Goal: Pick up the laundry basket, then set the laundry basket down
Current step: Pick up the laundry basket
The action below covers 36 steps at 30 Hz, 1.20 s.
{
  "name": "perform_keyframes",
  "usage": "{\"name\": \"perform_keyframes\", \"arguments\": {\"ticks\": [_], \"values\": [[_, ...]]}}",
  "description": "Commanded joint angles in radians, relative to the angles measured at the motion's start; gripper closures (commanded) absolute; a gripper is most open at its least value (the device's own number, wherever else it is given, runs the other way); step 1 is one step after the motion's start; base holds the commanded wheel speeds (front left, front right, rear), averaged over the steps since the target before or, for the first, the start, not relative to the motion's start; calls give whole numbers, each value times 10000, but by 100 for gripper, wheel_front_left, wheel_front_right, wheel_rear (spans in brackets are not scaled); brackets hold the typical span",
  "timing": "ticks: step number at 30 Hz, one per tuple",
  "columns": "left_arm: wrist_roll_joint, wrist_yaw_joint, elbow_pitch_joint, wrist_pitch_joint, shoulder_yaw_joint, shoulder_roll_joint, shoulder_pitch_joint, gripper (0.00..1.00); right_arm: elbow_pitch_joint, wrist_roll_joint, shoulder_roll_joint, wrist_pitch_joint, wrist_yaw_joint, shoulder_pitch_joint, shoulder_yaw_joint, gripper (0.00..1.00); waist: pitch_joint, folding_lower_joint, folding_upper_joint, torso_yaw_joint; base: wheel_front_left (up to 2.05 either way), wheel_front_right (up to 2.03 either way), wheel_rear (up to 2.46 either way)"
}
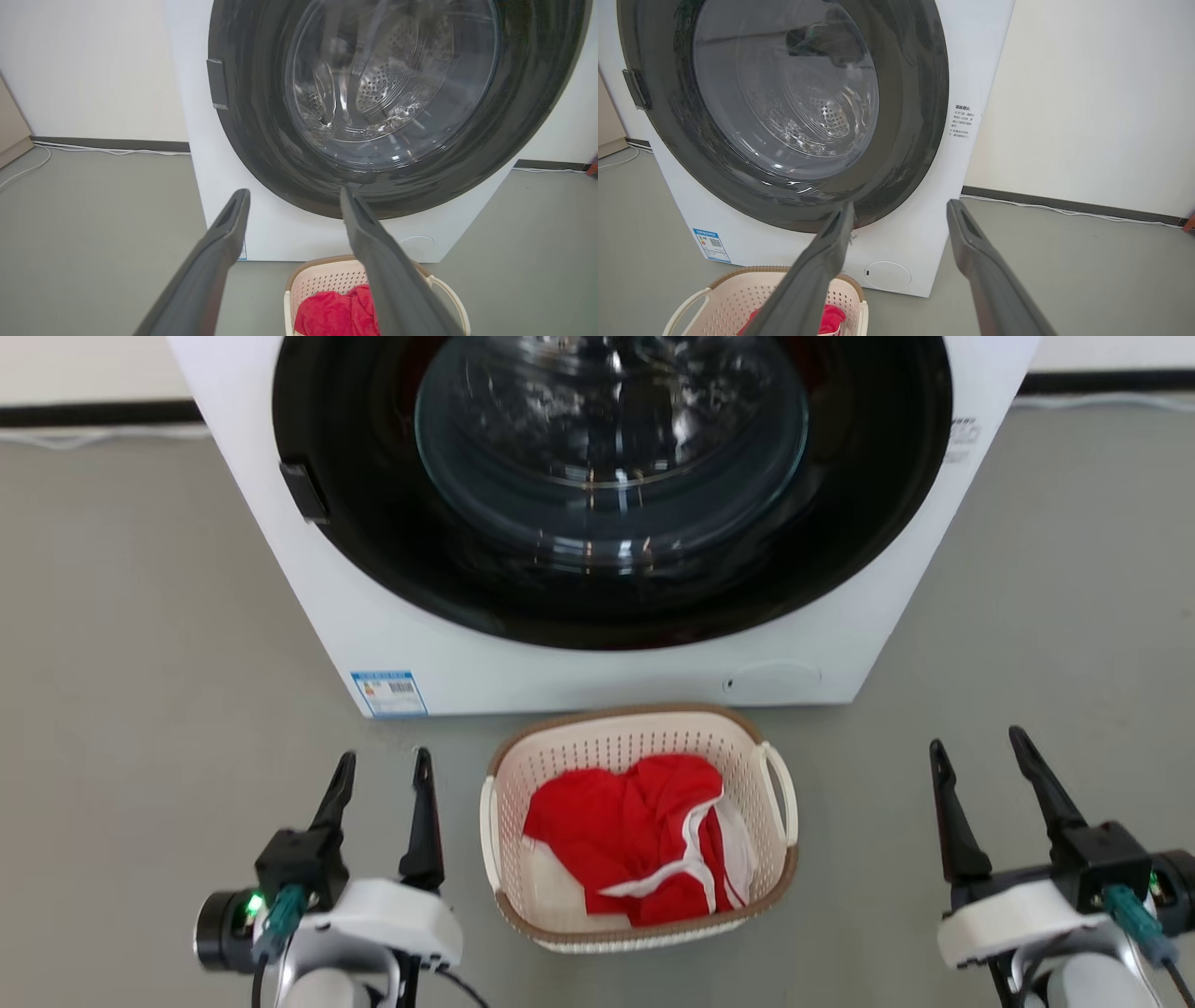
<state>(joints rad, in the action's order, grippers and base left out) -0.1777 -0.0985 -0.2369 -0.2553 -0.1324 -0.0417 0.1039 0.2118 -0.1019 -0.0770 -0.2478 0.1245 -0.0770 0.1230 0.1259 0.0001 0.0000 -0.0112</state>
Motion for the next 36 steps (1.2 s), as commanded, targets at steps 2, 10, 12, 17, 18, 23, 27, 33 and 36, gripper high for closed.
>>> {"name": "perform_keyframes", "arguments": {"ticks": [2, 10, 12, 17, 18, 23, 27, 33, 36], "values": [[-228, -163, 40, -65, 114, -85, 714, 0, 20, -114, -18, -139, 62, -570, -141, 0, 566, 0, 0, -13, 0, 0, 0], [-1100, -485, -1599, -65, -751, -85, 2082, 0, 2127, -285, 213, -136, 62, -2337, 328, 0, 2277, 0, 0, -183, 0, 0, 0], [-1379, -588, -2116, -65, -931, -85, 2512, 0, 2703, -373, 233, -71, 62, -2821, 358, 0, 2677, 0, 0, -207, 0, 0, 0], [-2319, -831, -3500, -65, -1395, -85, 3626, 0, 4008, -602, 256, 151, 62, -3967, 339, 0, 3637, 0, 0, -237, 0, 0, 0], [-2437, -893, -3738, -65, -1487, -85, 3845, 0, 4251, -665, 258, 193, 62, -4185, 307, 0, 3822, 0, 0, -253, 0, 0, 0], [-2921, -1085, -4926, -65, -1838, -85, 4756, 0, 5433, -519, 264, 283, 62, -5172, 96, 0, 4610, 0, 0, -339, 0, 0, 0], [-3340, -1211, -5730, -65, -1984, -85, 5367, 0, 6164, -459, 265, 312, 62, -5788, 80, 0, 5141, 0, 0, -353, 0, 0, 0], [-3550, -1377, -6305, -65, -2016, -85, 6124, 0, 6948, -498, 266, 165, 62, -6449, 59, 0, 5830, 0, 0, -268, 0, 0, 0], [-3711, -1377, -6375, -65, -2011, -85, 6378, 0, 7241, -548, 266, 85, 62, -6705, 22, 0, 6097, 0, 0, -212, 0, 0, 0]]}}
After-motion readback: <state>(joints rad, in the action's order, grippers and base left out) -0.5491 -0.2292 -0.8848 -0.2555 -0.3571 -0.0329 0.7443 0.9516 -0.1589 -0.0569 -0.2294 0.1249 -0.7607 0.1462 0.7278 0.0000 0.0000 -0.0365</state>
